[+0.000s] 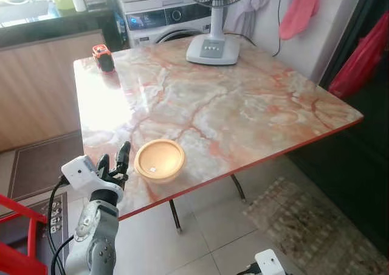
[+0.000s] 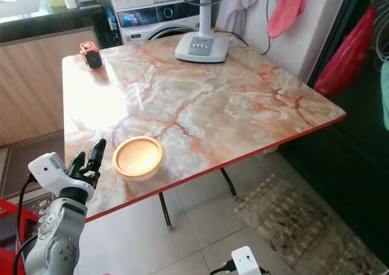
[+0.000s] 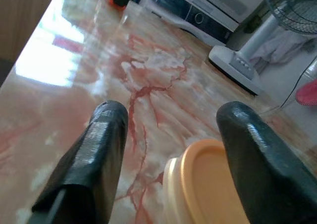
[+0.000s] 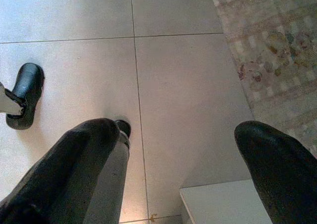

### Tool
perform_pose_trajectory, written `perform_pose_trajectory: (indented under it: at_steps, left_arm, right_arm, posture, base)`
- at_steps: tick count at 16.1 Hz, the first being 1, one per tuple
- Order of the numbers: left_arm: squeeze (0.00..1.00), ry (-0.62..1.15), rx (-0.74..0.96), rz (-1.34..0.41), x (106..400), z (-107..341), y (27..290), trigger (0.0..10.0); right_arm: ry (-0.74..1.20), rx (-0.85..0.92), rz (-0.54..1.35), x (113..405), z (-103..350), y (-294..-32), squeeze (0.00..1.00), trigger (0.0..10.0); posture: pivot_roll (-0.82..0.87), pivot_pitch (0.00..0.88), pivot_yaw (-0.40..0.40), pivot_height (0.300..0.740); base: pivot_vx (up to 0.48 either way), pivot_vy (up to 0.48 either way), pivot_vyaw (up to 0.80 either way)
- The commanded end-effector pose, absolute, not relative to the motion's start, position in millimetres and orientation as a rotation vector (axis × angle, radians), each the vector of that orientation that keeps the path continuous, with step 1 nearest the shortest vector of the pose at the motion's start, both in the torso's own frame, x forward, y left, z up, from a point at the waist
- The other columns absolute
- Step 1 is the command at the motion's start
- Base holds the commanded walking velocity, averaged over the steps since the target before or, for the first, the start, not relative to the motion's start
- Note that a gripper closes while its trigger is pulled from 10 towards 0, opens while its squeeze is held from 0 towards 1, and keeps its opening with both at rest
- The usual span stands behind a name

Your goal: Restocking fridge

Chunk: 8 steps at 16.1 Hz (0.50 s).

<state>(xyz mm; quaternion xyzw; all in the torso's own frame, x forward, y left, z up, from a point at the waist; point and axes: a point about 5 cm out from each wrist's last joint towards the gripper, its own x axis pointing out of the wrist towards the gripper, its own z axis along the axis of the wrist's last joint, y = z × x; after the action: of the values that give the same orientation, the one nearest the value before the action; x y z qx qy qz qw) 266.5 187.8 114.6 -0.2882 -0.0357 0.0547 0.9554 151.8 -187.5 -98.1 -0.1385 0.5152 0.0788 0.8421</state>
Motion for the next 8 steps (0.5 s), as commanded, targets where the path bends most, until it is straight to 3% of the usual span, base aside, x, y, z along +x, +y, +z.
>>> perform_pose_trajectory:
  at_steps: [1, 8]
  left_arm:
    - [1.00, -0.075, -0.638, 0.099, 273, 116, 186, 10.0]
    - [1.00, -0.022, -0.710, 0.019, 287, 104, 174, 10.0]
  right_arm:
    - [1.088, -0.302, 0.173, 153, -98, -186, 0.00, 10.0]
    - [1.087, -0.312, 0.166, 153, -98, -188, 0.00, 10.0]
  posture:
    - [0.00, 0.020, 0.021, 0.740]
    - [-0.02, 0.025, 0.018, 0.740]
  base:
    - [0.000, 0.000, 0.00]
    - [0.000, 0.000, 0.00]
